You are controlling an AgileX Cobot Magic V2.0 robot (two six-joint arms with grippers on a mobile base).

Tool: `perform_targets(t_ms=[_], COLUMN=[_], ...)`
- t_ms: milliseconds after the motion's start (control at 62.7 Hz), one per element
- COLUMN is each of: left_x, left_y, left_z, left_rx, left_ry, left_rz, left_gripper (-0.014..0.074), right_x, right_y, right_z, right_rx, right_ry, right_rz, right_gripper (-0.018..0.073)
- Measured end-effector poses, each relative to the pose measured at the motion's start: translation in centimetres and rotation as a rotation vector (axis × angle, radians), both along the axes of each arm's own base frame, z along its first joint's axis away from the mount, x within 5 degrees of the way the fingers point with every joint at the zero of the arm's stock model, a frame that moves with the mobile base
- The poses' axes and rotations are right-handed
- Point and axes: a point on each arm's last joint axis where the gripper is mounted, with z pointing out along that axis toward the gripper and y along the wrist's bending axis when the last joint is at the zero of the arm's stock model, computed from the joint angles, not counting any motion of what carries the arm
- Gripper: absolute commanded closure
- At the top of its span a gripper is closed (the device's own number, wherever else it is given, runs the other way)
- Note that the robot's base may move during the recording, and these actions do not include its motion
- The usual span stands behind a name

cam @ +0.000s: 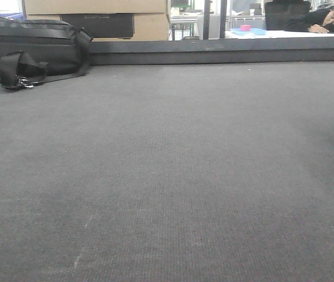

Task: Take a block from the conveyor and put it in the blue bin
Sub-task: 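Lift both held bricks up off the conveyor surface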

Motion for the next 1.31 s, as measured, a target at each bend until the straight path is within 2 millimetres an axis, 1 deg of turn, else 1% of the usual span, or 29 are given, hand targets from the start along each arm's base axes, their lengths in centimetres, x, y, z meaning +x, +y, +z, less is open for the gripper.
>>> perform_targets(t_ms=[80,159,255,271,383,462,526,702,797,1004,1307], left_x=[-1.1,-2.4,-4.1,-4.4,-6.5,-8.1,-9.3,-12.5,-13.9,-16.1,-19.3], left_y=[-1.3,-1.9,-1.9,-1.8,-1.5,-1.2,-1.0,-0.3,0.6,2.0,2.2], left_z=[1.1,1.8,1.8,1.7,1.0,0.6,0.6,2.3,3.1,4.6,6.2], left_rx=[-0.027,-0.064,-0.115,-0.12,-0.15,-0.164,-0.173,-0.147,-0.094,-0.058,-0.072], left_ry=[-0.114,-0.215,-0.313,-0.327,-0.435,-0.527,-0.596,-0.76,-0.835,-0.932,-1.063], left_rz=[-0.049,-0.06,-0.027,-0.023,-0.004,-0.003,-0.003,-0.028,-0.019,0.059,0.082], left_gripper=[0.0708,0.0708,0.0708,0.0708,0.0708,0.0708,0.0708,0.0708,0.0708,0.0708,0.0708], right_x=[-0.8,-1.8,-3.4,-3.8,-6.0,-7.3,-8.5,-10.8,-12.1,-14.0,-16.3], right_y=[-0.1,-0.3,-0.6,-0.7,-1.0,-1.3,-1.5,-1.8,-1.9,-2.0,-2.2], right_z=[0.0,-0.4,-0.4,-0.7,-0.4,0.1,1.0,3.3,4.0,5.0,6.1], right_rx=[-0.002,-0.004,-0.002,-0.002,0.004,0.01,0.016,0.036,0.045,0.055,0.069], right_ry=[-0.073,-0.137,-0.237,-0.246,-0.395,-0.523,-0.636,-0.82,-0.878,-0.956,-1.067], right_rz=[-0.003,-0.014,-0.03,-0.033,-0.056,-0.075,-0.087,-0.101,-0.102,-0.1,-0.102], right_gripper=[0.0721,0.0721,0.0721,0.0721,0.0721,0.0721,0.0721,0.0721,0.0721,0.0721,0.0721])
